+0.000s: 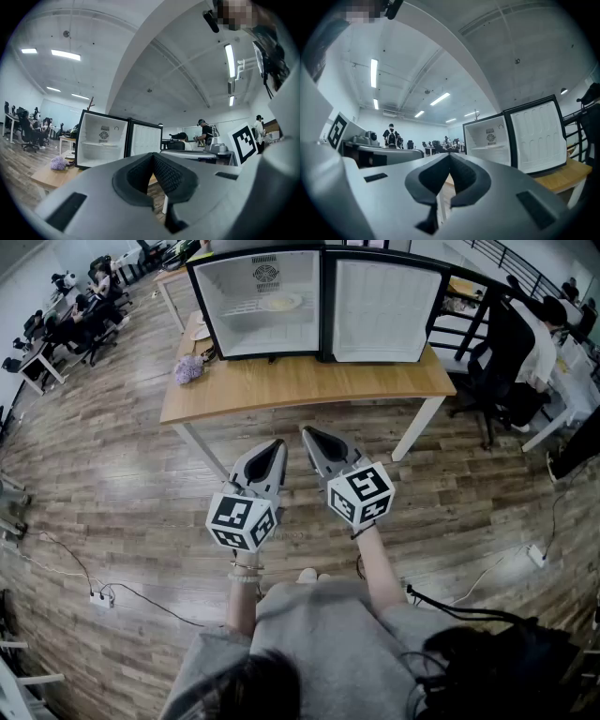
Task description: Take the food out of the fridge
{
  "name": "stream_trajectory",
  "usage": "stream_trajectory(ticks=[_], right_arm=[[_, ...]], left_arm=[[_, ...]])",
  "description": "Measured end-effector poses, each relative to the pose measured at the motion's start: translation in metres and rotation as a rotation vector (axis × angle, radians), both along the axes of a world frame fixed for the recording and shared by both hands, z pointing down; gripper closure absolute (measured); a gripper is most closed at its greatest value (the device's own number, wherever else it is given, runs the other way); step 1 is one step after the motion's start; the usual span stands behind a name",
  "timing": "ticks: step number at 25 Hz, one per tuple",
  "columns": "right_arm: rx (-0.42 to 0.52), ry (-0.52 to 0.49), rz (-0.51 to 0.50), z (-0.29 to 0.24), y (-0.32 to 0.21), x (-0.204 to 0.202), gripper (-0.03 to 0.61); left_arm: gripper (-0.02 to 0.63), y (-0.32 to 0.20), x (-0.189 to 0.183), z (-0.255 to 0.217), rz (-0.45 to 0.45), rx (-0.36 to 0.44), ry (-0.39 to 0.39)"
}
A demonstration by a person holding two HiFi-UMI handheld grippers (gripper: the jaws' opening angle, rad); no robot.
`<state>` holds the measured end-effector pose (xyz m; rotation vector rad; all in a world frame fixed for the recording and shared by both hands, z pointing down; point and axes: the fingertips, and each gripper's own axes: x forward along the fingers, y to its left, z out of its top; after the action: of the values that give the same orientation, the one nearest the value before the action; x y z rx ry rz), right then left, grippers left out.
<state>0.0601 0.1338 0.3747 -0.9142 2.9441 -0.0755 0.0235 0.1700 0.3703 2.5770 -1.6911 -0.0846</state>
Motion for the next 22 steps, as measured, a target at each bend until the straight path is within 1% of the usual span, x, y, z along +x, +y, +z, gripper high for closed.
stream_trajectory(ticks=[7,22], right_arm=[[-0.01,-0.015,0.0,0.002,-0.002,0.006,0.571],[-0.032,-0.031,-0.012,0.003,-0.007,0.013,0.571]], left_arm=[[0.606,-0.002,0.011,0.0,0.017,-0.002,-0.005],[0.606,-0.006,0.015,0.002,0.001,-0.005,-0.002]])
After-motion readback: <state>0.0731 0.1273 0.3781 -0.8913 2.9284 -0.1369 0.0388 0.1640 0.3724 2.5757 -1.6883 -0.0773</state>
